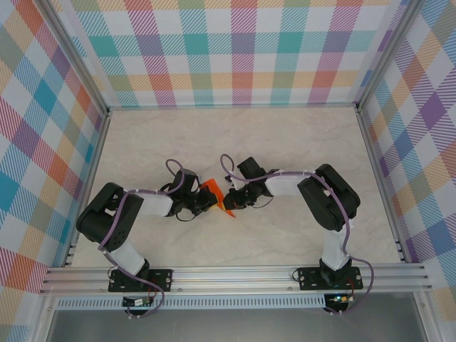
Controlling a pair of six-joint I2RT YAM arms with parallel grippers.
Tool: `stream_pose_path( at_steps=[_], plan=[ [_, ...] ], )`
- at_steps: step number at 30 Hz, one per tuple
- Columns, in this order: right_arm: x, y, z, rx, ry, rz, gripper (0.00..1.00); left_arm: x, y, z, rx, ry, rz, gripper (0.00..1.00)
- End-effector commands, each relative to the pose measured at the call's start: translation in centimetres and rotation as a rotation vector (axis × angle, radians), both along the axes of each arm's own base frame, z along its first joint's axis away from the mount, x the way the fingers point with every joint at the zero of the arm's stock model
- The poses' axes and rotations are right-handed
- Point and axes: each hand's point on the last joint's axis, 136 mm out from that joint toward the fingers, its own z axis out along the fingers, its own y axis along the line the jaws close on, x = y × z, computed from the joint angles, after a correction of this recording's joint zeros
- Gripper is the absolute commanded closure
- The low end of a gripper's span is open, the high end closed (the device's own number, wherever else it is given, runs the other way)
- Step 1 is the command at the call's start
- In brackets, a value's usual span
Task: Fold a paper plane with a square sheet of paper (pick it up from the middle)
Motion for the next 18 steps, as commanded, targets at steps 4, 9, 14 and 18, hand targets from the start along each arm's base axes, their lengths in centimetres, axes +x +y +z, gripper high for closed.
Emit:
stream_pose_path(
  at_steps=[4,9,14,18],
  plan=[
    [-0.9,-0.6,-0.4,-0.044,0.059,0.013,0.89,-1.0,2.0,-3.0,0.124,0.093,0.036,1.0],
    [-1.3,-0.9,0.4,-0.054,0.066,0.027,0.87,-1.0,2.1,-2.9,0.131,0.096,0.04,1.0],
    [-1.4,-1.4,-1.4,-0.096,0.084,0.012,0.91,-1.0,2.2,-2.8,0.13,0.093,0.041,1.0],
    [-1.1,-1.6,-2.2,-0.12,0.081,0.004,0.91,-1.1,2.2,-2.9,0.131,0.101,0.04,1.0]
  ],
)
